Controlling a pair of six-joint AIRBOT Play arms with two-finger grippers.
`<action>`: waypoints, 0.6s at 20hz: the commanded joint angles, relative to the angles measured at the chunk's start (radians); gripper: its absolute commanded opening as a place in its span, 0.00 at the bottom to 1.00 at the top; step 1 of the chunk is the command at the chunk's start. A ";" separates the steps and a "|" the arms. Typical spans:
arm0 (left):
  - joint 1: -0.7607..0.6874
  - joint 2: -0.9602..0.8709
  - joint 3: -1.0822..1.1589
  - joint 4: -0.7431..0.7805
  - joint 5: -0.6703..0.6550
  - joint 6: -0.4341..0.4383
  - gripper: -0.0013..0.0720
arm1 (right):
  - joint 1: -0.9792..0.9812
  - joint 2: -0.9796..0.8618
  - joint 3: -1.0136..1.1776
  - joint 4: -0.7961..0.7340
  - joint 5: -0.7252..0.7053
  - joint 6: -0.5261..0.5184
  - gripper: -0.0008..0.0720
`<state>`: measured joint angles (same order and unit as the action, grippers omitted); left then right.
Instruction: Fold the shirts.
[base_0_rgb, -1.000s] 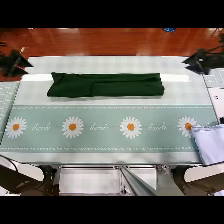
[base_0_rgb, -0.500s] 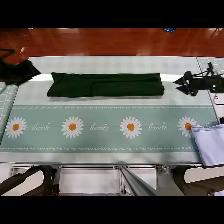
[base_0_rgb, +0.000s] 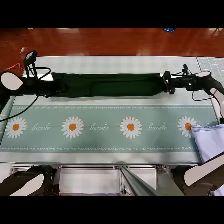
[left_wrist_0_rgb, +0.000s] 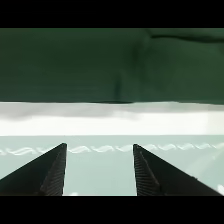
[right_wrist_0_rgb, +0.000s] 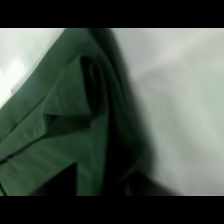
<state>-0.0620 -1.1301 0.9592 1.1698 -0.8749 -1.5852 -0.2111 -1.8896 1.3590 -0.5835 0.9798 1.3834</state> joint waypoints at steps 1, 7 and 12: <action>-0.019 0.002 -0.011 -0.035 0.029 0.002 0.71 | 0.074 -0.044 0.104 0.000 0.007 -0.008 0.06; -0.027 0.002 -0.010 -0.061 0.025 0.006 0.04 | 0.067 0.160 0.158 -0.260 0.214 0.008 0.05; -0.165 0.000 -0.010 -0.079 0.072 0.006 0.04 | 0.083 0.597 -0.055 -0.472 0.286 0.029 0.06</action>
<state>-0.1555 -1.1294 0.9493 1.1030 -0.8371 -1.5806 -0.1329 -1.5177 1.4147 -0.9344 1.2217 1.4010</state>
